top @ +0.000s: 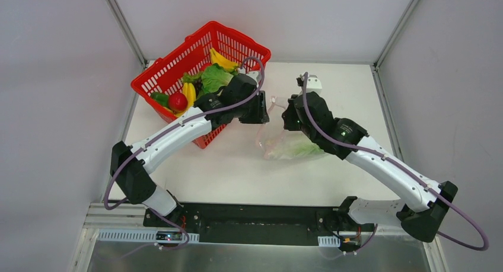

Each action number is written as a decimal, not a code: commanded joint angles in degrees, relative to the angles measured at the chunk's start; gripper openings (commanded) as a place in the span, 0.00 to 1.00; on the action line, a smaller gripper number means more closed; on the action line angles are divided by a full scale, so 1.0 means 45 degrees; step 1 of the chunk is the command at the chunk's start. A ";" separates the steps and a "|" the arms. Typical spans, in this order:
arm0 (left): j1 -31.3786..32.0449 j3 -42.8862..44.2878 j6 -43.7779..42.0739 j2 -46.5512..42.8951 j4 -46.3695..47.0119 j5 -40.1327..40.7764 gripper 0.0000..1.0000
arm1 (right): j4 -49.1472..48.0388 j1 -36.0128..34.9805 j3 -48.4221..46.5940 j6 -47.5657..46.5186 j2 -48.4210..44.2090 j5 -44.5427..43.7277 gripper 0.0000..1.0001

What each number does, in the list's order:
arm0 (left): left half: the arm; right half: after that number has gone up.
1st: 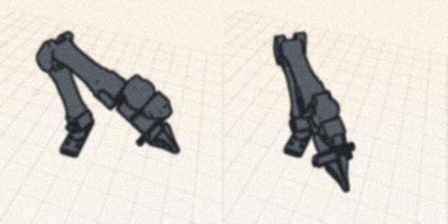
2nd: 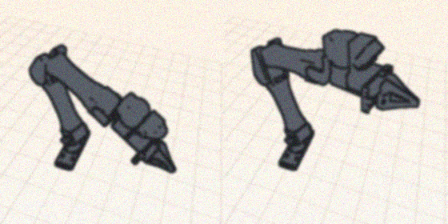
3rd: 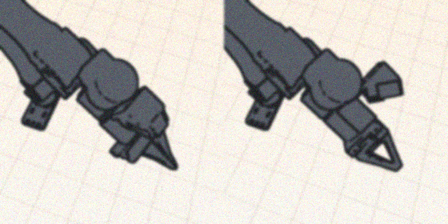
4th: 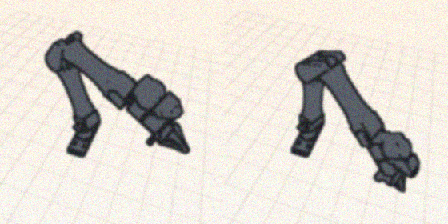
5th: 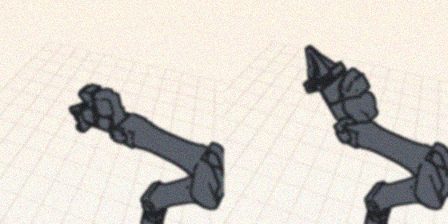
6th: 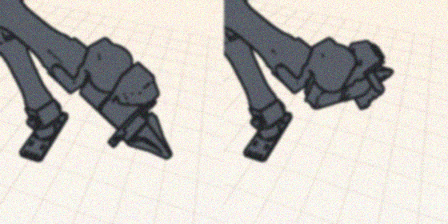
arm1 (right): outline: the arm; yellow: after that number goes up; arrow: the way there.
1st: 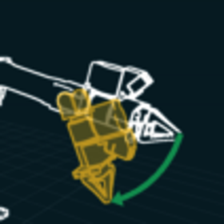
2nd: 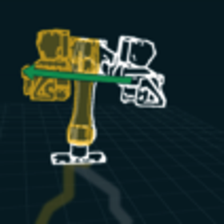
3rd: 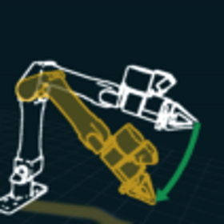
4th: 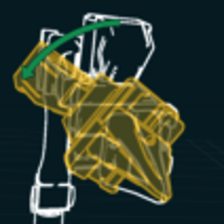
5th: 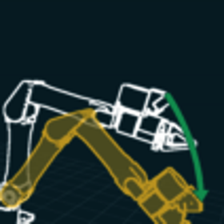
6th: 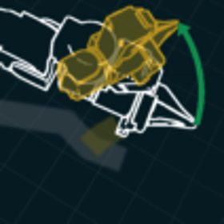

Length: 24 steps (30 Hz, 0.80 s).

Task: Place the food in the zip-top bag and seal the zipper
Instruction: Adjust the zipper food storage bag at the center of the board, then move the bin to the center of the board.

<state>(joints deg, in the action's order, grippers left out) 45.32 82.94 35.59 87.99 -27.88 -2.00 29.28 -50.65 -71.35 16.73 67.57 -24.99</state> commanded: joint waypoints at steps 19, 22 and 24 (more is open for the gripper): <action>-0.2321 0.1093 -0.4240 -0.3993 -0.2416 0.1675 0.99 | -0.0750 -0.0003 0.0050 0.0425 -0.0298 -0.1166 0.00; -0.3557 0.1170 -0.4870 -0.3635 -0.2779 0.1455 0.99 | -0.0783 -0.0015 0.0250 0.0523 -0.0461 -0.0931 0.00; -0.4421 0.0921 -0.4851 -0.3312 -0.2880 0.1307 0.99 | -0.0771 -0.0011 0.0387 0.0599 -0.0483 -0.0786 0.00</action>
<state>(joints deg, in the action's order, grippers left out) 30.65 87.07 18.26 70.06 -36.62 3.79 28.01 -50.54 -70.78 17.98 67.33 -29.43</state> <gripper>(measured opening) 0.990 0.009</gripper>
